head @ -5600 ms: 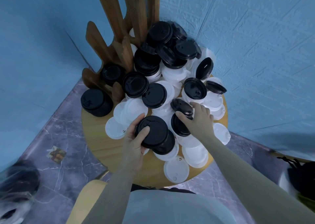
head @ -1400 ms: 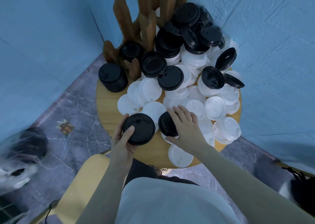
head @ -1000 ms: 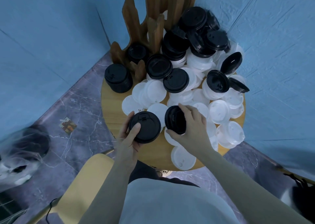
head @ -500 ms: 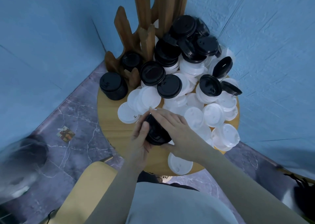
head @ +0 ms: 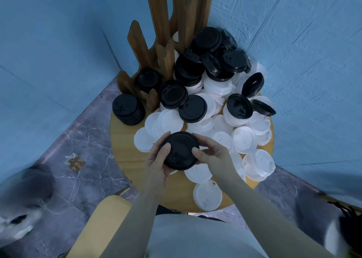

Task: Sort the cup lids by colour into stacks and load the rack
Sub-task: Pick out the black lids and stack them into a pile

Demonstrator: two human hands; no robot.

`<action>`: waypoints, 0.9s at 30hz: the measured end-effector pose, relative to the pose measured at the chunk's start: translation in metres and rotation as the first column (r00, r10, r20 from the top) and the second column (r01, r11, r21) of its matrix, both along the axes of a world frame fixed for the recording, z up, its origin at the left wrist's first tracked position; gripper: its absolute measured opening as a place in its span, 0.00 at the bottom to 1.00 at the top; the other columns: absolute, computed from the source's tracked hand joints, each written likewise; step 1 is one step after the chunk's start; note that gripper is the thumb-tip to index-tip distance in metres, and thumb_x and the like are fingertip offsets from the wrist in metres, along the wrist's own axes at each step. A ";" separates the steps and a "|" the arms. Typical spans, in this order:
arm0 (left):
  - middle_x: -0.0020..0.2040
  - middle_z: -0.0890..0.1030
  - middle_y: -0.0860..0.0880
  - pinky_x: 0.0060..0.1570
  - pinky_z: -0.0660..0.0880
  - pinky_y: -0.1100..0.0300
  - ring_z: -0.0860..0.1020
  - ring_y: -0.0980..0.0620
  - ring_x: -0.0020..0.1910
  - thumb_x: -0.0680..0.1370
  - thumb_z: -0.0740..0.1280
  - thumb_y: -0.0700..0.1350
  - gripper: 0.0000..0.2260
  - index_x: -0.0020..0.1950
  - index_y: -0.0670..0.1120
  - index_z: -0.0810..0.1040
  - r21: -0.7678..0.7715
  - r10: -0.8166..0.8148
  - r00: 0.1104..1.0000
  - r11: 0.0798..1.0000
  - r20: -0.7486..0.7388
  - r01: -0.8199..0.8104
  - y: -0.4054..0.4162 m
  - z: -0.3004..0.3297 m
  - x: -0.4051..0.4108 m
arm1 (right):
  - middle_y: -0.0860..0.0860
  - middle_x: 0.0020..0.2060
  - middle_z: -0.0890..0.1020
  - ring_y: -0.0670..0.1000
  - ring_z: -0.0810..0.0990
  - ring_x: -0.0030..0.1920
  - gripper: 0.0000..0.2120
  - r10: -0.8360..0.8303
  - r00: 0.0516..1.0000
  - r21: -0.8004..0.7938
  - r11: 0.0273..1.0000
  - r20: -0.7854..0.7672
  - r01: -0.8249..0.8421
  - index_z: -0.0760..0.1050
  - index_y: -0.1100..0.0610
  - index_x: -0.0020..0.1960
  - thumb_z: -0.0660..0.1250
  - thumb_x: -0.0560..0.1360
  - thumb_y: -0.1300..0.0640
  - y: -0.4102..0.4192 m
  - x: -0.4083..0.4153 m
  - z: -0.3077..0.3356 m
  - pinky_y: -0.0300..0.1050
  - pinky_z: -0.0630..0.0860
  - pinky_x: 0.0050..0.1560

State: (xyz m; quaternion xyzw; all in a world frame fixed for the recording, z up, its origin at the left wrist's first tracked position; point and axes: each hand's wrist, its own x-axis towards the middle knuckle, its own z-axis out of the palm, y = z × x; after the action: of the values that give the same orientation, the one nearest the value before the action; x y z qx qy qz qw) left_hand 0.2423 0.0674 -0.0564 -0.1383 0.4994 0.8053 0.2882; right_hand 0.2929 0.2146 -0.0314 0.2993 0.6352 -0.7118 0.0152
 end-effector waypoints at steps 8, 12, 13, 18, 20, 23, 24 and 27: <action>0.62 0.82 0.47 0.47 0.82 0.51 0.81 0.46 0.60 0.72 0.68 0.41 0.22 0.66 0.54 0.78 0.072 -0.081 0.996 0.994 0.032 0.078 -0.015 -0.006 -0.023 | 0.47 0.56 0.83 0.55 0.82 0.49 0.18 0.128 0.992 0.055 0.990 -0.002 -0.128 0.77 0.50 0.63 0.69 0.76 0.63 0.000 -0.022 0.000 0.42 0.80 0.48; 0.60 0.83 0.48 0.47 0.83 0.52 0.81 0.46 0.59 0.72 0.72 0.37 0.22 0.62 0.55 0.81 0.077 -0.030 0.999 0.997 0.043 0.027 -0.016 -0.009 -0.039 | 0.46 0.62 0.77 0.48 0.75 0.60 0.22 0.269 0.963 0.309 0.915 0.016 -0.260 0.71 0.45 0.68 0.70 0.75 0.48 0.007 -0.040 -0.003 0.42 0.73 0.60; 0.60 0.83 0.49 0.48 0.83 0.51 0.81 0.46 0.60 0.71 0.72 0.37 0.21 0.61 0.55 0.82 0.077 -0.011 0.999 0.997 0.046 0.007 -0.016 -0.010 -0.043 | 0.46 0.63 0.75 0.47 0.72 0.64 0.26 0.270 0.963 0.463 0.851 0.018 -0.247 0.70 0.47 0.69 0.69 0.74 0.43 0.011 -0.046 -0.004 0.42 0.69 0.62; 0.61 0.82 0.50 0.57 0.80 0.44 0.79 0.43 0.64 0.71 0.74 0.37 0.22 0.62 0.54 0.81 0.071 0.025 0.998 0.997 0.051 -0.029 -0.017 -0.010 -0.059 | 0.54 0.69 0.70 0.55 0.63 0.69 0.38 0.284 0.949 0.905 0.352 0.139 -0.238 0.65 0.56 0.75 0.70 0.70 0.42 0.035 -0.081 -0.020 0.53 0.62 0.66; 0.63 0.82 0.49 0.57 0.80 0.45 0.79 0.43 0.64 0.71 0.75 0.37 0.22 0.62 0.54 0.81 0.056 0.036 0.997 0.998 0.063 -0.039 -0.017 -0.010 -0.063 | 0.56 0.71 0.68 0.58 0.61 0.73 0.41 0.284 0.929 0.908 0.275 0.237 -0.316 0.62 0.57 0.76 0.75 0.69 0.44 0.038 -0.092 -0.025 0.57 0.60 0.69; 0.68 0.77 0.46 0.54 0.82 0.48 0.78 0.43 0.65 0.70 0.74 0.40 0.23 0.64 0.52 0.80 0.044 0.048 0.997 0.998 0.062 -0.051 -0.020 -0.009 -0.066 | 0.58 0.70 0.69 0.61 0.63 0.73 0.44 0.268 0.920 0.920 0.193 0.285 -0.341 0.62 0.59 0.75 0.77 0.67 0.46 0.039 -0.101 -0.034 0.59 0.61 0.69; 0.68 0.77 0.45 0.54 0.82 0.49 0.78 0.43 0.65 0.71 0.74 0.39 0.23 0.65 0.52 0.79 0.044 0.047 0.997 0.998 0.060 -0.049 -0.021 -0.009 -0.067 | 0.58 0.69 0.71 0.62 0.65 0.72 0.43 0.265 0.925 0.929 0.175 0.274 -0.325 0.63 0.60 0.75 0.77 0.67 0.47 0.040 -0.102 -0.036 0.60 0.62 0.68; 0.67 0.78 0.45 0.52 0.82 0.50 0.79 0.44 0.64 0.73 0.72 0.40 0.22 0.66 0.51 0.78 0.056 0.038 0.997 0.998 0.071 -0.042 -0.022 -0.008 -0.068 | 0.58 0.64 0.75 0.62 0.71 0.67 0.40 0.255 0.935 0.953 0.116 0.245 -0.281 0.67 0.61 0.72 0.78 0.65 0.51 0.043 -0.101 -0.038 0.61 0.66 0.63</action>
State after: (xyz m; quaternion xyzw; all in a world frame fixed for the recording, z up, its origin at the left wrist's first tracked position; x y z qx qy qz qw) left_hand 0.1748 0.0449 -0.0641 -0.1679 0.4628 0.8196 0.2929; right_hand 0.1915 0.2581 -0.0694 0.1268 0.9837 -0.1191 -0.0460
